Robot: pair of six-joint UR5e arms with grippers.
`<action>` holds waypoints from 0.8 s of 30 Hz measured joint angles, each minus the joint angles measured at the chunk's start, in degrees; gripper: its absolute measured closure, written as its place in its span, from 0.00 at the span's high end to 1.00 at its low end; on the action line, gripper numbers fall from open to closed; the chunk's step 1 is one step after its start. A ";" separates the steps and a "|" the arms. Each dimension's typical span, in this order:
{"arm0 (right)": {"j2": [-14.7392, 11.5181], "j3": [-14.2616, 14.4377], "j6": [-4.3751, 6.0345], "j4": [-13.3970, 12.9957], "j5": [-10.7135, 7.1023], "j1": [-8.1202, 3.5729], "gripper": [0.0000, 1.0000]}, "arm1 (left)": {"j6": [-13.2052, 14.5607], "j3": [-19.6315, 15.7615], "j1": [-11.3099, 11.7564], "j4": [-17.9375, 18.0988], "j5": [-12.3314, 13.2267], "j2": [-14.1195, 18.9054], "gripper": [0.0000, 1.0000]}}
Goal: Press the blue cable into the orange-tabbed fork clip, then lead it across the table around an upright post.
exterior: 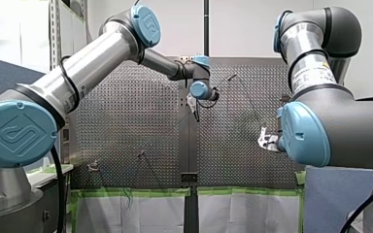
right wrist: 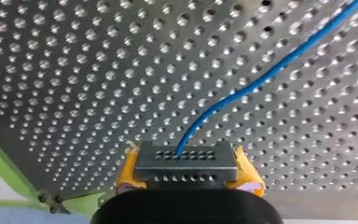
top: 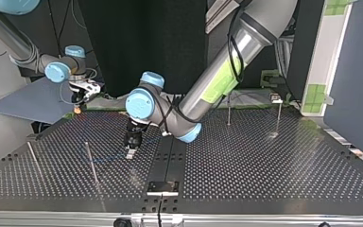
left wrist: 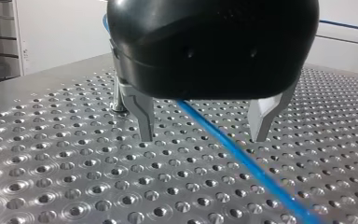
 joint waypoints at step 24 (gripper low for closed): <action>8.63 0.01 1.89 -4.25 3.40 -2.45 0.00 | 0.02 -0.01 0.41 0.09 0.03 -0.02 1.00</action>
